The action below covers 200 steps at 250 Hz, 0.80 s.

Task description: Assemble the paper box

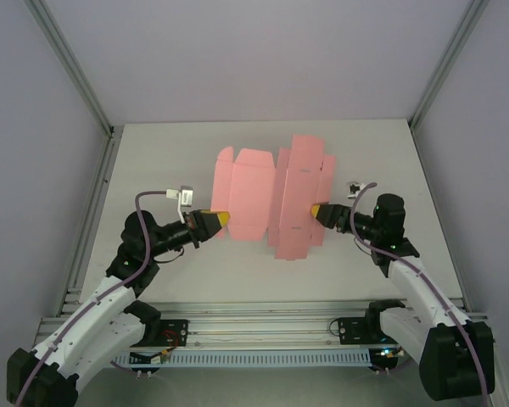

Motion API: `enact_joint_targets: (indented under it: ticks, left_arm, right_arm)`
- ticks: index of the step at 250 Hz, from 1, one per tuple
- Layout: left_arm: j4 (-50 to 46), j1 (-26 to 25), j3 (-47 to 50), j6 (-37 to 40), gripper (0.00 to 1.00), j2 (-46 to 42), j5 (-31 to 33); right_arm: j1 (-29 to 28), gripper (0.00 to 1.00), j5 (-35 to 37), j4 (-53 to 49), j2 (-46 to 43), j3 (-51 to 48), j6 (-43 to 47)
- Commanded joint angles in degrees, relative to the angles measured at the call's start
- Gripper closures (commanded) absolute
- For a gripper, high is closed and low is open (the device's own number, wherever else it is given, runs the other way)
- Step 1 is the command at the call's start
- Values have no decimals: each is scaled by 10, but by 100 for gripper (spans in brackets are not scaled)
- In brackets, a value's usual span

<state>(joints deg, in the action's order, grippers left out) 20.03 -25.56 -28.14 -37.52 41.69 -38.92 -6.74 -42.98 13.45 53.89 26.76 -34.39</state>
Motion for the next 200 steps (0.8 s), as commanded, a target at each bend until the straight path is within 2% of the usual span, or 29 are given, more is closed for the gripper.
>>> enact_joint_targets:
  ticks: [1,37,89,108,120,143,200]
  left_arm:
    - [14,3,6,0,100,-19,11]
    - [-38,3,5,18,100,-27,43]
    - [-55,3,11,29,100,-31,58]
    - [-66,3,13,31,100,-35,71]
    - [-72,3,15,33,100,-38,76]
    - [-76,3,19,33,100,-41,81]
    - [-115,3,23,32,100,-49,145]
  right_arm:
    - [3,48,-54,30,-1,35,-5]
    - [3,52,-45,-2,-24,48,13]
    - [4,55,-30,-74,-38,84,49]
    - [3,59,-31,-94,-38,99,58]
    - [3,66,-32,-109,-37,111,61]
    - [3,73,-40,-117,-34,122,59]
    - [3,79,-19,-180,-52,138,82]
